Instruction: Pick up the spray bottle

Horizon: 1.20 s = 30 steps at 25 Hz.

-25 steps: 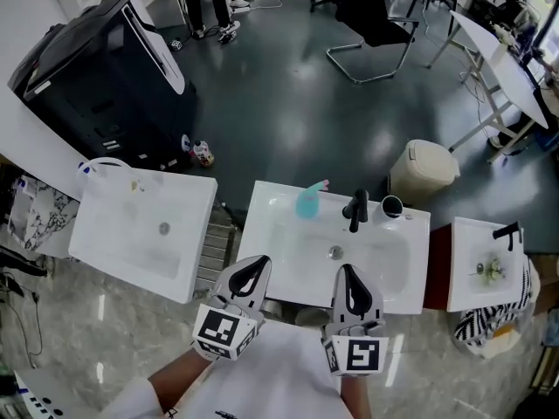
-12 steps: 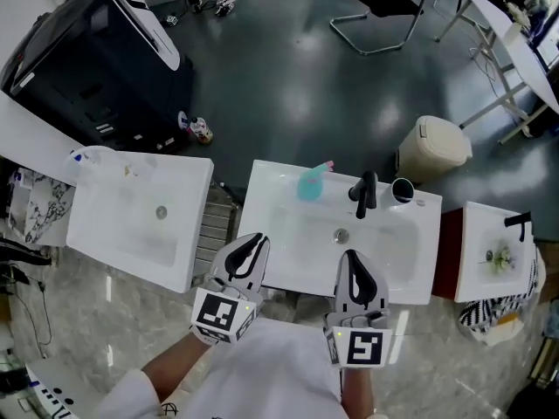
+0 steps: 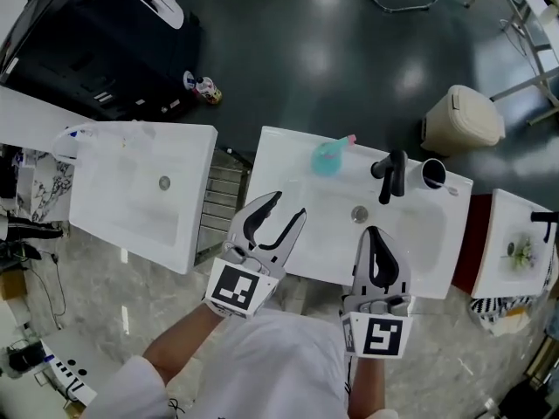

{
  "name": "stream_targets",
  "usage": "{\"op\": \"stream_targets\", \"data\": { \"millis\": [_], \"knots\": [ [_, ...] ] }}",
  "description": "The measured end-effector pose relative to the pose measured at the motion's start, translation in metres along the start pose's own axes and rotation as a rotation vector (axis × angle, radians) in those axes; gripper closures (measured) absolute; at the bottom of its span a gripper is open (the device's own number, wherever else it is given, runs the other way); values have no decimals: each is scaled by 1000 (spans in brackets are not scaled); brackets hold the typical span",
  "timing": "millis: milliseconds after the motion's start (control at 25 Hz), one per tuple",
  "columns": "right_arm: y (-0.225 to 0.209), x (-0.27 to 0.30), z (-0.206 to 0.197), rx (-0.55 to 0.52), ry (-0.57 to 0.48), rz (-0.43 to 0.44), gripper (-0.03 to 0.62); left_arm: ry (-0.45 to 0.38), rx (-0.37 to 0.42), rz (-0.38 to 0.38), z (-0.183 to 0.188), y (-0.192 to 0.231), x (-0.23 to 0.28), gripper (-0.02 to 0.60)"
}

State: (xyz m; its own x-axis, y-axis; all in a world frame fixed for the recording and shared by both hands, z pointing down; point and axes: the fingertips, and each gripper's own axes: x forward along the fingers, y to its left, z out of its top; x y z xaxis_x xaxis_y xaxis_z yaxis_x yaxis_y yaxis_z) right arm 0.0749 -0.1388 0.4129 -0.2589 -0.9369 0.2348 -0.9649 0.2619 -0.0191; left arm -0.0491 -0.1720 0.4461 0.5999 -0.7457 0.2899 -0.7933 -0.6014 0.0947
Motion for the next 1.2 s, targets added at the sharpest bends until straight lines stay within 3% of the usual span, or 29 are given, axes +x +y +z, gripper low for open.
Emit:
{"op": "stream_targets", "data": {
  "millis": [200,480,1200],
  "knots": [
    [-8,19,-20,15,28,13,588,10,39,-23,-16,3,33,350],
    [-15,39,-45,74,84,53,588,22,48,-52,-33,3,77,304],
    [-43,83,-84,115,141,76,588,84,55,-58,-77,29,161,287]
  ]
}}
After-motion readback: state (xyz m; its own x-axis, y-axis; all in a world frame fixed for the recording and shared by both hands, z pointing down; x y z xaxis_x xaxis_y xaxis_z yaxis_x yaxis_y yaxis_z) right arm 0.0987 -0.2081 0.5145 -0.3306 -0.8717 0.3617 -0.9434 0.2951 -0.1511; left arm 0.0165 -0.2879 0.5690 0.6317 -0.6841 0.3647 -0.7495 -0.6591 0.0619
